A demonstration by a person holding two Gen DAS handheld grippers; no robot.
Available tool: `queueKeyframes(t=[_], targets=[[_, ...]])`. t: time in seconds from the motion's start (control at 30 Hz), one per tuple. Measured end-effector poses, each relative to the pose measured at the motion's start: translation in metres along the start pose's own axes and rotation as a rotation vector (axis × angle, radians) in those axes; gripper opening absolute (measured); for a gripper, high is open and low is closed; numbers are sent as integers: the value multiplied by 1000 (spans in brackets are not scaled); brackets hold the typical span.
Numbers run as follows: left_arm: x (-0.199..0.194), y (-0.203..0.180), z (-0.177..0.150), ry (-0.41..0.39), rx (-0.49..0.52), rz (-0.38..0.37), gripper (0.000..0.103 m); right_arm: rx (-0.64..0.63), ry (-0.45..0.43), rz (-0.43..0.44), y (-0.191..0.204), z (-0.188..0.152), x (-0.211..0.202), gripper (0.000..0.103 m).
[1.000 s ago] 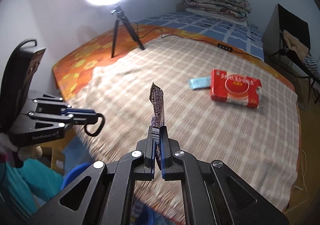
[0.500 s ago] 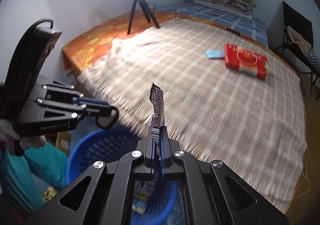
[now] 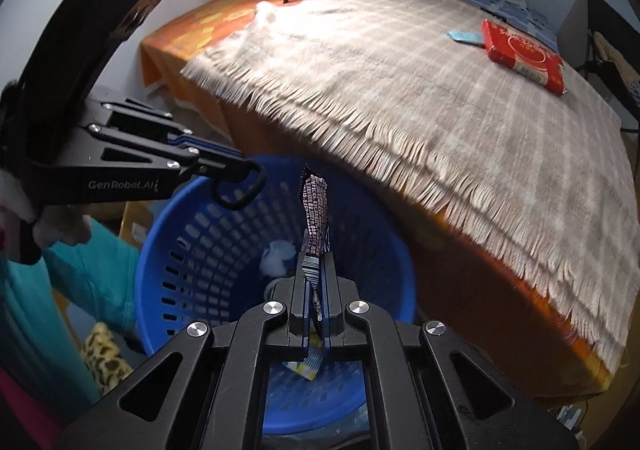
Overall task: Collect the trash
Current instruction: 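Carry the hair tie and Snickers bar over the basket and open both grippers, then move the left gripper to the light-blue tube while the right gripper reaches the red box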
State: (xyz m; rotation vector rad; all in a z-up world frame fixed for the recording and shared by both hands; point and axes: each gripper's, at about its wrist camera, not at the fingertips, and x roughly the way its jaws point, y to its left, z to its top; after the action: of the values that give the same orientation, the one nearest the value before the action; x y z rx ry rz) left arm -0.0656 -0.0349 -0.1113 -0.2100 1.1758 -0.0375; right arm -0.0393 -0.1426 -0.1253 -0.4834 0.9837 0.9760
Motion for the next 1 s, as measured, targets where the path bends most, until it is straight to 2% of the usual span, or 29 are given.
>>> queueKeyframes(t=[0.33, 0.4, 0.47, 0.5, 0.57, 0.63, 0.7, 0.8, 0.9, 1.0], targets=[[15, -1, -6, 27, -13, 5, 3, 10, 39, -4, 1, -5, 10, 4], [17, 0, -6, 30, -12, 3, 3, 14, 47, -15, 0, -6, 11, 14], [19, 0, -5, 32, -10, 3, 3, 19, 46, -24, -1, -6, 12, 40], [20, 0, -6, 34, -10, 3, 3, 20, 42, -28, -1, -6, 12, 43], [22, 1, -6, 39, -10, 4, 9, 19, 34, -28, -1, -6, 10, 44], [24, 2, -7, 36, -14, 6, 36, 18, 33, -32, -1, -5, 10, 44], [24, 4, -8, 25, -19, 10, 46, 17, 35, -37, -1, -5, 10, 44], [24, 10, -6, 23, -33, 13, 47, 17, 40, -41, -2, -5, 10, 44], [24, 17, -5, 18, -48, 11, 56, 17, 45, -49, -2, -6, 12, 45], [23, 23, -3, 10, -53, 15, 57, 21, 50, -65, -3, -6, 14, 57]])
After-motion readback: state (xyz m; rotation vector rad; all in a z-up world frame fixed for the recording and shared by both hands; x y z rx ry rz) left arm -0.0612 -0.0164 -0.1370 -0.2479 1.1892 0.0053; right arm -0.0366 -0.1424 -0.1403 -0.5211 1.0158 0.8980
